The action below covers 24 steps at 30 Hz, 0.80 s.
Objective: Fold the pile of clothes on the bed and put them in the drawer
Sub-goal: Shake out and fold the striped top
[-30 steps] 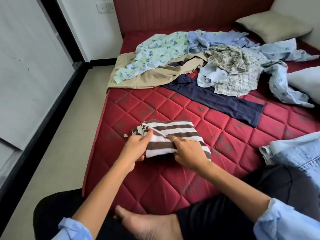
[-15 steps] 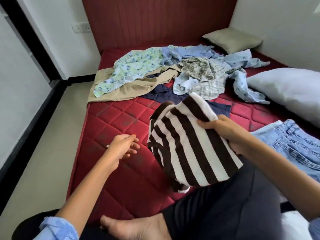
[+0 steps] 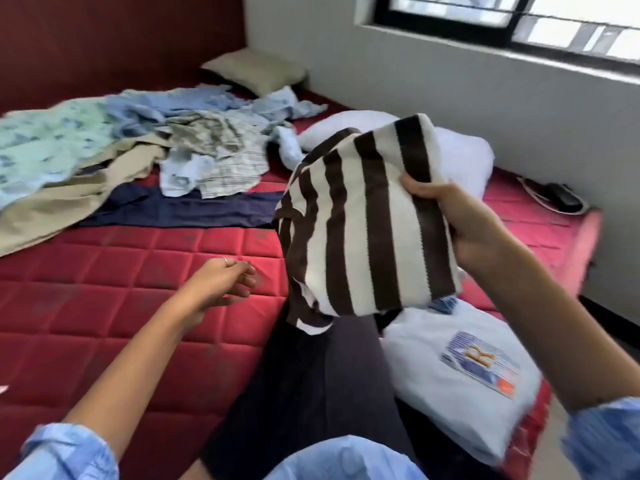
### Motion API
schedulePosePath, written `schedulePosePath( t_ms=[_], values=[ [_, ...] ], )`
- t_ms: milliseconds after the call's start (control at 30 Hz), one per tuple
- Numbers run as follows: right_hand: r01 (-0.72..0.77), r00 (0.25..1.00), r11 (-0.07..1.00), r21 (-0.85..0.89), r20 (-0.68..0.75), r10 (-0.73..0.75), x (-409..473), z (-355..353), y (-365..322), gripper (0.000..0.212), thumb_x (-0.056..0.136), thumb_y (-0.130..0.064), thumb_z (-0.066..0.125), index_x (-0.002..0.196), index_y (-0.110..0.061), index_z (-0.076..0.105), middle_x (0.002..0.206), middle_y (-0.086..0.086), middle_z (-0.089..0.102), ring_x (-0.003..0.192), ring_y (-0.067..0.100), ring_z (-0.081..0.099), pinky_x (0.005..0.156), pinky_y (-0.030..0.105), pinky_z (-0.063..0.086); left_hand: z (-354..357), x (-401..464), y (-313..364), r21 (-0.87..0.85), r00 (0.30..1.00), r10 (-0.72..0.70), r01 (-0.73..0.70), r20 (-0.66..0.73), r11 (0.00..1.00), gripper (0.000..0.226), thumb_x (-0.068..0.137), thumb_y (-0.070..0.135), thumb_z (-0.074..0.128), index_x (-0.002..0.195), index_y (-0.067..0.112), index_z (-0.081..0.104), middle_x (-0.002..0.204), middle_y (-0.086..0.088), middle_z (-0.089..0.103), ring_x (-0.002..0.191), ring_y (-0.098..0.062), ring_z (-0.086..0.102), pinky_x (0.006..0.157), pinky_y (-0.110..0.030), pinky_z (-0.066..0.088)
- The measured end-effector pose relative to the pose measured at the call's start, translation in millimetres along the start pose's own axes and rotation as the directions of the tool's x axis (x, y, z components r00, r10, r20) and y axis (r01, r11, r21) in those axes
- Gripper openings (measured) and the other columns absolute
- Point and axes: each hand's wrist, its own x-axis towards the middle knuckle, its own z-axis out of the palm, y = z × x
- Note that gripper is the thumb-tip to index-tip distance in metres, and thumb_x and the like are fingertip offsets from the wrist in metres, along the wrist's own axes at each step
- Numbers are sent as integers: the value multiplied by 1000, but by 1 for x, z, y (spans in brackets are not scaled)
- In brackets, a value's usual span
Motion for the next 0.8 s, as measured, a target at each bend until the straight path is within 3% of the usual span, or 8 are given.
schedulePosePath(
  t_ms=[133, 200, 400, 500, 567, 633, 700, 800],
  values=[
    [38, 994, 992, 121, -105, -25, -8, -24, -5, 19, 93, -18, 58, 105, -8, 68, 90, 7, 75, 77, 18, 73, 65, 29, 60, 46, 3, 25, 48, 991, 77, -82, 107, 995, 20, 100, 22, 47, 86, 17, 61, 82, 1, 65, 62, -8, 55, 44, -14, 42],
    [67, 984, 984, 164, -173, -38, -11, -36, -4, 23, 92, -18, 59, 111, -7, 67, 94, 8, 75, 81, 20, 72, 68, 30, 60, 63, 4, 34, 80, 983, 103, -116, 153, 990, 21, 100, 22, 46, 88, 16, 61, 84, 1, 64, 65, -10, 55, 40, -11, 37],
    [217, 932, 917, 334, -350, -94, -49, -86, 20, 27, 95, -26, 53, 114, -10, 65, 102, 7, 73, 86, 22, 72, 72, 34, 59, 92, 8, 50, 165, 964, 151, -189, 221, 968, 23, 100, 26, 46, 83, 22, 61, 85, 4, 66, 72, -11, 59, 57, -22, 35],
    [194, 910, 916, 350, -414, -34, -84, -122, 50, 25, 95, -26, 53, 110, -9, 67, 101, 10, 74, 85, 21, 72, 70, 37, 60, 106, 9, 55, 194, 954, 135, -191, 269, 962, 23, 100, 25, 46, 83, 20, 61, 84, 4, 65, 69, -10, 56, 60, -21, 35],
    [101, 848, 959, 264, -528, 56, -106, -143, 88, 21, 93, -23, 58, 107, -10, 68, 98, 9, 74, 84, 20, 73, 68, 34, 61, 114, 11, 55, 212, 948, 123, -189, 292, 959, 23, 100, 27, 47, 83, 20, 60, 84, 3, 65, 69, -10, 56, 60, -21, 36],
    [-101, 692, 991, -92, -722, 3, -127, -169, 135, 25, 88, -27, 67, 109, -13, 64, 103, 7, 73, 88, 17, 71, 75, 32, 59, 121, 12, 51, 225, 942, 122, -198, 312, 954, 23, 100, 28, 47, 83, 21, 61, 85, 4, 66, 70, -10, 57, 60, -21, 37],
    [-329, 604, 875, -355, -792, -94, -142, -190, 169, 43, 80, -42, 74, 111, -19, 57, 108, 3, 70, 94, 17, 66, 83, 40, 55, 126, 12, 48, 241, 937, 128, -213, 326, 947, 23, 100, 28, 47, 83, 21, 61, 83, 5, 66, 70, -9, 56, 60, -21, 37],
    [-401, 578, 832, -384, -811, -96, -147, -201, 177, 55, 82, -39, 72, 125, -19, 44, 121, 7, 62, 106, 24, 62, 92, 45, 51, 130, 10, 46, 241, 936, 147, -230, 320, 943, 23, 100, 26, 47, 83, 21, 61, 82, 5, 65, 69, -8, 55, 60, -20, 37]
  ],
)
